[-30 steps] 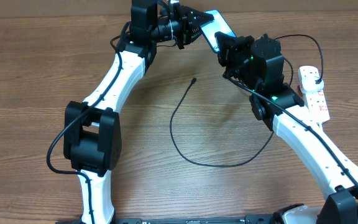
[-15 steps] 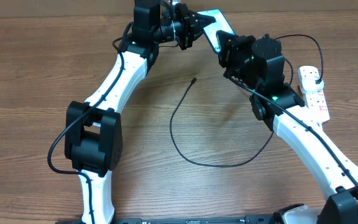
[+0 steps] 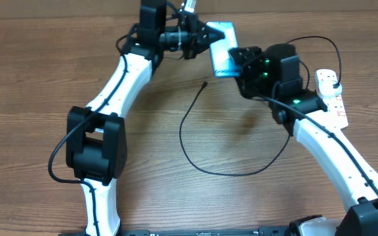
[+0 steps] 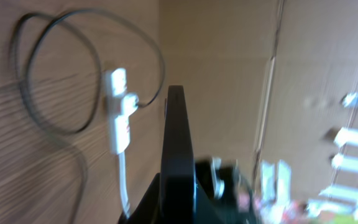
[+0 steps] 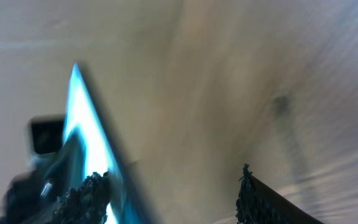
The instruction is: Plug charger to phone and switch on socket
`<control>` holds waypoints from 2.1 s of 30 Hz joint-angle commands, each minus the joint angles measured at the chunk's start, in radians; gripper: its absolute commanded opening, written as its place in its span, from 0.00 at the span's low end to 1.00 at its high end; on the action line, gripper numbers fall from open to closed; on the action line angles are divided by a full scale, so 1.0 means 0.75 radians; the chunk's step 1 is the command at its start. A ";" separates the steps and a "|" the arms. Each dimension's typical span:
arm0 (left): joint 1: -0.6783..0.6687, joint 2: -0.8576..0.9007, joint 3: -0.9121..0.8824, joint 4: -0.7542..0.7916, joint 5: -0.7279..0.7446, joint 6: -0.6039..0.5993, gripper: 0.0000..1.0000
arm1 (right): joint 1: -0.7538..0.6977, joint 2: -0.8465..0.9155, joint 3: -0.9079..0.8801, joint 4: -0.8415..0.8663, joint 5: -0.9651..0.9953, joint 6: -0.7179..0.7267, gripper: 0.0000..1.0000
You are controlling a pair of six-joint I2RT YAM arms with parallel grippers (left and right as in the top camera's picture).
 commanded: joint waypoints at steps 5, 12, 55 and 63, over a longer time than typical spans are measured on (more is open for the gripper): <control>0.205 -0.026 0.023 -0.483 0.253 0.671 0.04 | -0.213 -0.021 0.009 -0.213 -0.161 -0.542 0.70; 0.305 -0.063 0.023 -0.828 0.277 0.988 0.04 | -0.252 -0.021 0.009 -0.350 -0.310 -0.859 0.74; 0.546 -0.443 -0.006 -0.942 0.013 0.441 0.05 | -0.249 -0.021 0.008 -0.500 -0.445 -0.977 0.64; 0.546 -0.443 -0.162 -0.699 0.044 0.250 0.04 | -0.200 0.006 0.008 -0.466 -0.445 -0.966 0.63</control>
